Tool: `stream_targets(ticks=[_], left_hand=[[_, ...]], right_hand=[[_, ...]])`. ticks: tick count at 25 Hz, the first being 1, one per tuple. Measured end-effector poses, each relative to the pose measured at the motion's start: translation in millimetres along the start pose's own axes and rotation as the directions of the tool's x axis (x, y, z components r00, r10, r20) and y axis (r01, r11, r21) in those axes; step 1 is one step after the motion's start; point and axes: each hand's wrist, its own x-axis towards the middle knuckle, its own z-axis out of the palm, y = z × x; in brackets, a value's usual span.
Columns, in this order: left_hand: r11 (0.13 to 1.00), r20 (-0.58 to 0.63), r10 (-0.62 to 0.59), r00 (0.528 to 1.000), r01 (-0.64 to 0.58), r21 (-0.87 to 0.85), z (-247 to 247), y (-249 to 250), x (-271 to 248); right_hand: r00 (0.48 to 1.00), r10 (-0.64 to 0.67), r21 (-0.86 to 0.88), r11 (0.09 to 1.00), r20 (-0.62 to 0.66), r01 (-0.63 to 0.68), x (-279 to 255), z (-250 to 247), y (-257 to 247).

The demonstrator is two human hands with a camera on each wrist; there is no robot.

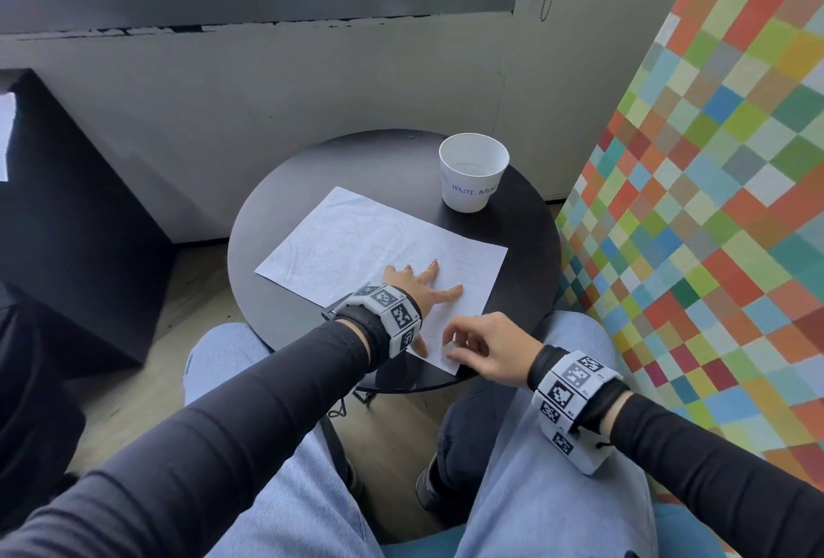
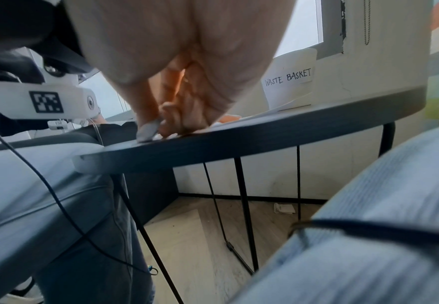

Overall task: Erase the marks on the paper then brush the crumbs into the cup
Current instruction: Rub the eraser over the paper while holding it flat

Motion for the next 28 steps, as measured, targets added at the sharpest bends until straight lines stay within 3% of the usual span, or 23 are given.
stream_targets(ticks=[2, 4, 8, 11, 14, 17, 21, 25, 28], left_hand=[[1.0, -0.002, 0.003, 1.0, -0.003, -0.006, -0.1, -0.2, 0.3], [1.0, -0.001, -0.003, 1.0, 0.003, -0.008, -0.5, -0.4, -0.4], [1.0, -0.011, -0.002, 1.0, 0.002, -0.004, 0.3, 0.1, 1.3], [1.0, -0.019, -0.014, 1.0, 0.014, 0.008, 2.1, 0.9, 1.2], [1.0, -0.033, -0.001, 0.999, 0.002, 0.02, 1.9, 0.1, 2.2], [1.0, -0.036, -0.002, 0.999, 0.003, 0.031, 2.3, 0.7, 0.8], [0.999, -0.042, 0.003, 0.999, -0.001, 0.044, 2.3, -0.3, 1.1], [0.999, -0.042, 0.005, 0.999, -0.003, 0.049, 1.7, -0.3, 1.5], [0.999, -0.039, 0.008, 0.999, -0.006, 0.053, 1.4, -1.1, 1.5]], right_hand=[[1.0, 0.012, -0.003, 1.0, -0.015, -0.012, 0.0, -0.3, -0.6], [0.998, 0.006, 0.023, 1.0, 0.068, -0.008, -1.0, 1.2, -2.3], [0.999, 0.029, -0.017, 0.999, -0.037, -0.03, -0.8, -2.6, 0.7], [0.998, 0.017, 0.014, 1.0, 0.052, -0.018, -2.3, -3.0, -2.4], [0.999, 0.029, -0.011, 0.999, -0.032, -0.03, -1.9, -3.5, -1.8], [0.999, 0.015, 0.034, 0.999, 0.049, -0.017, -3.8, -3.0, -5.4], [0.996, 0.049, 0.012, 0.999, -0.069, -0.048, -0.3, -4.8, -2.9], [0.998, 0.027, 0.048, 0.998, 0.054, -0.03, -1.9, -2.8, -4.3], [0.997, 0.048, 0.015, 0.999, -0.054, -0.047, 0.8, -1.2, -3.1]])
